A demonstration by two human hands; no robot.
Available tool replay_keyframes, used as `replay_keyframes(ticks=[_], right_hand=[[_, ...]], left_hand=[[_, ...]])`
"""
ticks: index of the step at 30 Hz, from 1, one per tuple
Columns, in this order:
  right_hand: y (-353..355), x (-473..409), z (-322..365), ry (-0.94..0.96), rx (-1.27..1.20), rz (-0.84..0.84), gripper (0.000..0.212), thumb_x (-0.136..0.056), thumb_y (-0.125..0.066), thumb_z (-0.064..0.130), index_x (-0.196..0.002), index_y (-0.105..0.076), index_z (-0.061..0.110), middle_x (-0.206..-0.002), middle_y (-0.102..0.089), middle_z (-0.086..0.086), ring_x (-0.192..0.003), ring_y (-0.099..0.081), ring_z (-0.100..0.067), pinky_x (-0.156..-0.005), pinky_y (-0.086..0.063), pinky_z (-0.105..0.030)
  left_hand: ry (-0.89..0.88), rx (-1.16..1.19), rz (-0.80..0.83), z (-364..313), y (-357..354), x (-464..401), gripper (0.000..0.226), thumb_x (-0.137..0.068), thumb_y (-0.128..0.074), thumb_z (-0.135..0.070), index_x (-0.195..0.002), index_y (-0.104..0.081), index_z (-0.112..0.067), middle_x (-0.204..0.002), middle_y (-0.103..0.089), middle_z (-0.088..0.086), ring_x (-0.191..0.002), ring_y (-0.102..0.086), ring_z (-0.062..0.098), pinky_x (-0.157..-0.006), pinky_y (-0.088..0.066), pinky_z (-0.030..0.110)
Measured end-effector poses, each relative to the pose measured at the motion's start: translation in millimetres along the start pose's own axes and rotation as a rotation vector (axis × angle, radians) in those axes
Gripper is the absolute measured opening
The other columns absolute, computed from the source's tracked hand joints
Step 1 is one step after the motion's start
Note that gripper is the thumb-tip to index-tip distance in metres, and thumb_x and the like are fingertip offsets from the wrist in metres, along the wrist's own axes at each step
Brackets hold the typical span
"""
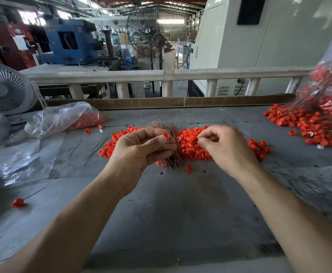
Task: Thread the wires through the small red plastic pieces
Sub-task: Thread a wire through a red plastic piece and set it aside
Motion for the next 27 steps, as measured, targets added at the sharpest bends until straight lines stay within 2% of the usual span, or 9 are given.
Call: replay_keyframes(ticks=[2,5,10,15,20,27], right_hand=[[-2.0,0.1,-6.2,-0.009,0.113,0.043,0.012,-0.088,-0.077,0.026,-0.078,-0.074,0.031,-0.072,-0.069,0.019,-0.071,-0.063,0.002,-0.062,-0.045,-0.017],[-10.1,1.8,-5.9,0.003,0.170,0.104,0.010,-0.087,-0.079,0.026,-0.080,-0.074,0.032,-0.081,-0.070,0.018,-0.080,-0.064,0.000,-0.066,-0.043,-0.013],[-22.3,4.4,9.1,0.120,0.254,0.130,0.011,-0.087,-0.078,0.029,-0.096,-0.074,0.033,-0.086,-0.062,0.015,-0.078,-0.057,-0.004,-0.068,-0.042,-0.026],[-33.4,5.1,17.9,0.187,0.403,0.121,0.015,-0.090,-0.075,0.034,-0.104,-0.072,0.035,-0.087,-0.050,0.014,-0.081,-0.054,-0.010,-0.068,-0.042,-0.029],[-33.2,3.1,21.5,0.206,0.418,0.091,0.004,-0.091,-0.072,0.034,-0.093,-0.070,0.031,-0.090,-0.052,0.013,-0.084,-0.056,-0.012,-0.067,-0.041,-0.029],[-32.5,3.0,22.4,0.236,0.411,0.096,0.009,-0.095,-0.068,0.029,-0.086,-0.066,0.027,-0.094,-0.057,0.012,-0.087,-0.058,-0.011,-0.069,-0.047,-0.031]], left_hand=[[0.004,0.000,-0.004,0.1,-0.4,0.5,0.028,-0.077,-0.073,-0.011,-0.102,-0.069,0.000,-0.101,-0.076,0.022,-0.094,-0.076,0.031,-0.076,-0.062,0.029],[0.007,-0.001,0.003,-0.3,-1.2,0.9,0.028,-0.077,-0.073,-0.010,-0.102,-0.069,0.000,-0.098,-0.076,0.021,-0.093,-0.076,0.030,-0.075,-0.062,0.028],[0.008,-0.012,0.004,0.0,-1.1,0.6,0.028,-0.078,-0.073,-0.010,-0.104,-0.069,0.001,-0.099,-0.076,0.022,-0.094,-0.076,0.031,-0.076,-0.062,0.029],[0.017,-0.019,0.007,0.5,-0.6,0.9,0.029,-0.078,-0.073,-0.010,-0.105,-0.069,0.001,-0.102,-0.075,0.024,-0.096,-0.075,0.033,-0.077,-0.062,0.030],[0.021,-0.025,0.002,0.1,0.3,0.6,0.029,-0.078,-0.072,-0.010,-0.105,-0.069,0.002,-0.101,-0.075,0.024,-0.095,-0.076,0.033,-0.079,-0.063,0.032],[0.018,-0.033,0.003,0.8,-0.3,0.3,0.025,-0.078,-0.073,-0.011,-0.101,-0.071,-0.001,-0.100,-0.075,0.024,-0.094,-0.076,0.034,-0.077,-0.063,0.031]])
Point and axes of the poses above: each hand's wrist, its own x-axis away from the middle knuckle, its own y-axis out of the back of the hand, z = x × y, the point moved 6 cm from there along -x, towards the middle knuckle
